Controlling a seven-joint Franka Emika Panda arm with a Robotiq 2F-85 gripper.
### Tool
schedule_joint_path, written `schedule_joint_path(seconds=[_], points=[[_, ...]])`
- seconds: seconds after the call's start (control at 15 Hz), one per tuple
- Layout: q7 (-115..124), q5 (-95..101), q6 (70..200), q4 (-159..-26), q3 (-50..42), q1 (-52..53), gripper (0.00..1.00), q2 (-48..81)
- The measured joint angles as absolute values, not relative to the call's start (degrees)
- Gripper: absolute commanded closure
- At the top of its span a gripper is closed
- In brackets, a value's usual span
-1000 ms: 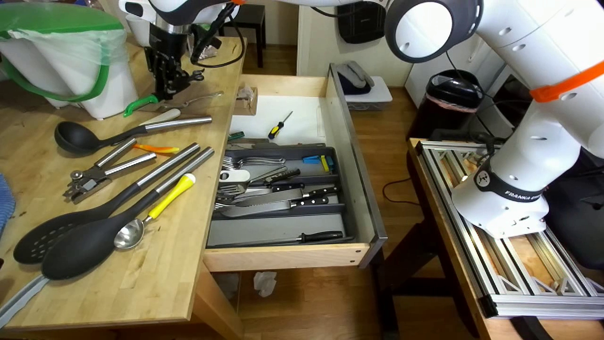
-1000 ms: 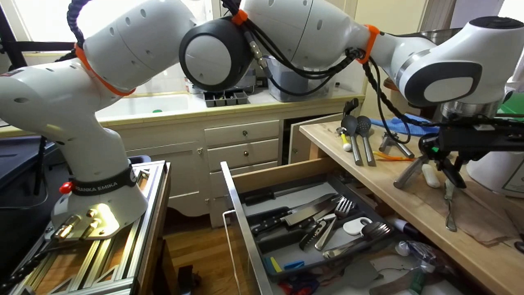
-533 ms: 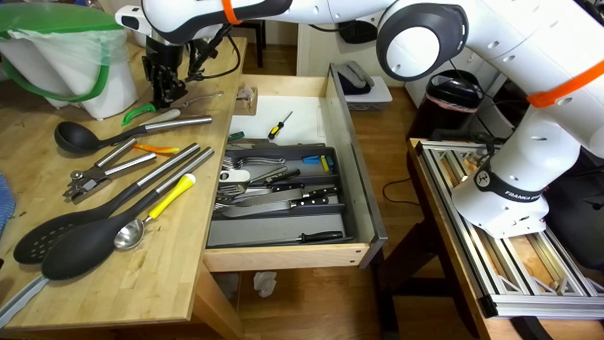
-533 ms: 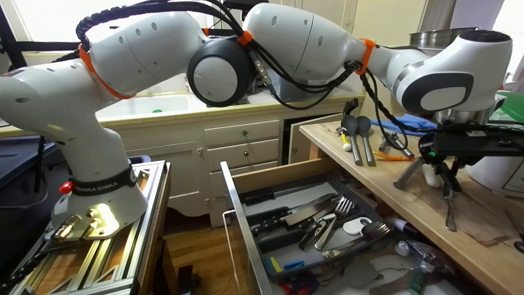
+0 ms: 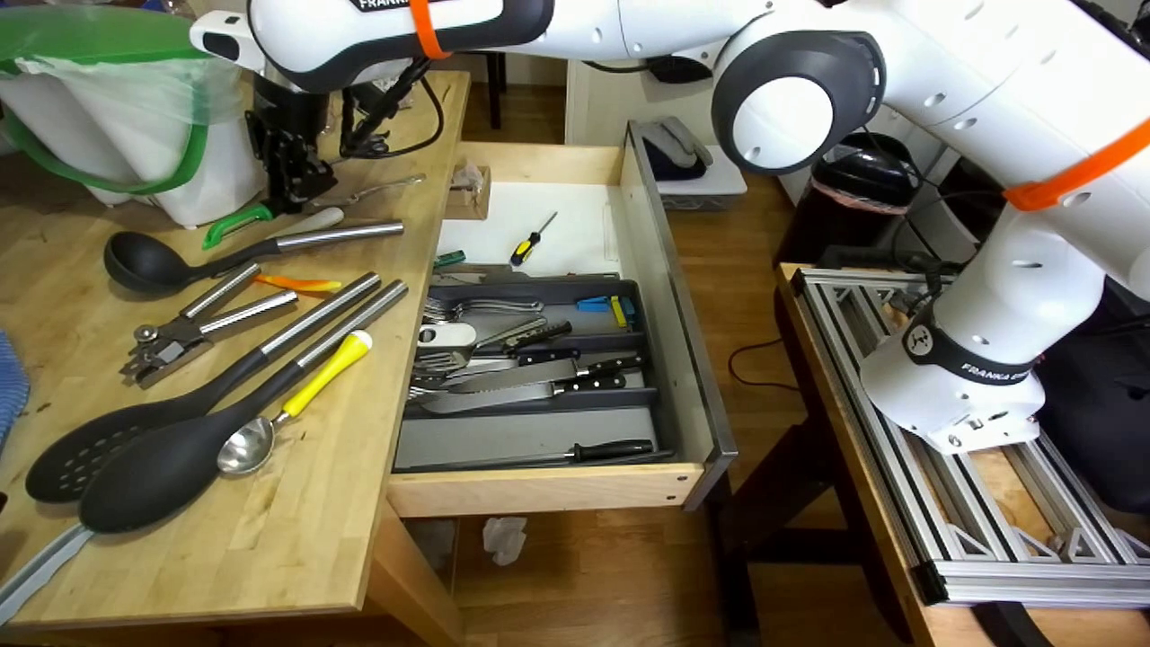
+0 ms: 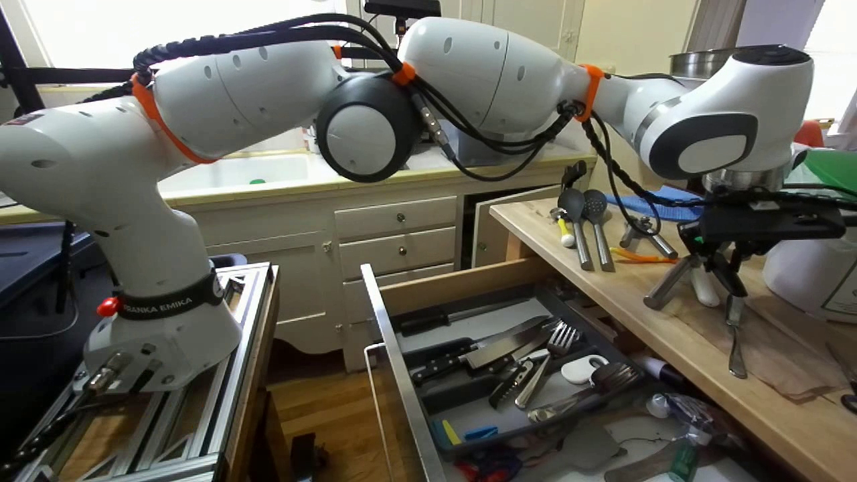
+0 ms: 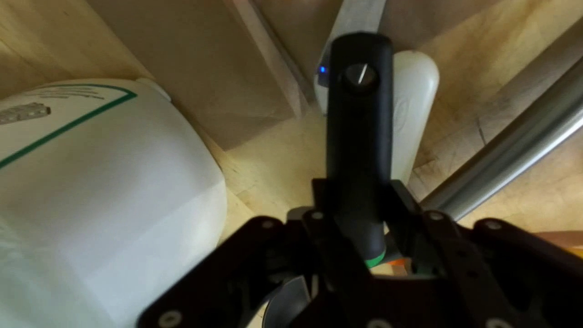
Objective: Take a peeler out of the open drawer and put it on the counter
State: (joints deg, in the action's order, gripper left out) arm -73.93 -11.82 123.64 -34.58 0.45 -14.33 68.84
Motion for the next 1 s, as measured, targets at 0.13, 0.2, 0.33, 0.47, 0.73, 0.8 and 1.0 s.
schedule_joint_path(seconds=[0.13,0.2,0.33,0.47,0.73,0.8,1.0], points=[[-72.40,-11.82,124.05,-34.39,0.34,-14.15,0.90,69.12],[-71.58,-11.82,124.48,-34.36,0.24,-14.08,0.90,69.27],[-69.45,-11.82,125.50,-34.25,-0.18,-13.92,0.90,69.63],[-67.32,-11.82,126.70,-34.05,-0.55,-13.72,0.90,70.07],[-65.21,-11.82,127.40,-33.45,-0.67,-13.12,0.90,70.78],[-65.08,-11.82,127.40,-33.37,-0.68,-12.94,0.90,70.91],[-64.98,-11.82,127.40,-33.32,-0.85,-12.49,0.79,71.31]])
